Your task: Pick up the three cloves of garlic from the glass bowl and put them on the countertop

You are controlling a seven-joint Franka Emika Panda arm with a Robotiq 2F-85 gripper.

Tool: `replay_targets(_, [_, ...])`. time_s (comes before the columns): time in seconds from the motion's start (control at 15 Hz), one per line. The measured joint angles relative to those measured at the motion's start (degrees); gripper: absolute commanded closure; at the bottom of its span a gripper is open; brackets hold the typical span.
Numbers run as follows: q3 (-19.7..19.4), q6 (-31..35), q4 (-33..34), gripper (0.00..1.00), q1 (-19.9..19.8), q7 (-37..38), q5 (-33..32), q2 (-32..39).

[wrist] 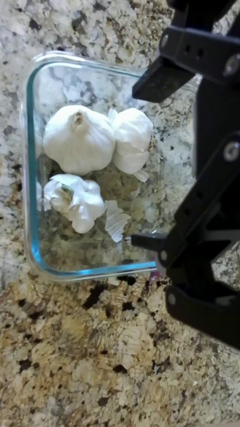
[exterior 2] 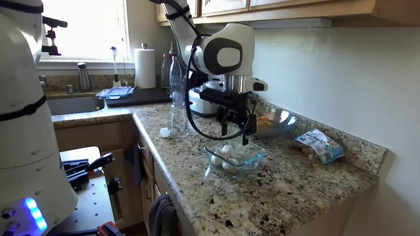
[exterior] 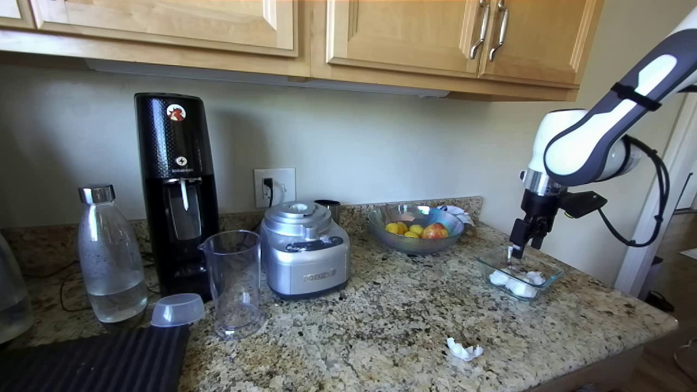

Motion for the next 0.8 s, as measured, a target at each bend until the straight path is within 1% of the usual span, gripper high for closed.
replay_targets(0.33, [-0.2, -0.1, 1.9, 0.0, 0.0, 0.3, -0.6, 3.7])
replay_targets(0.47, [-0.8, -0.1, 2.6, 0.0, 0.1, 3.1, -0.8, 5.0])
replay_targets(0.8, [-2.9, -0.3, 3.5, 0.0, 0.7, 13.0, -1.4, 6.6])
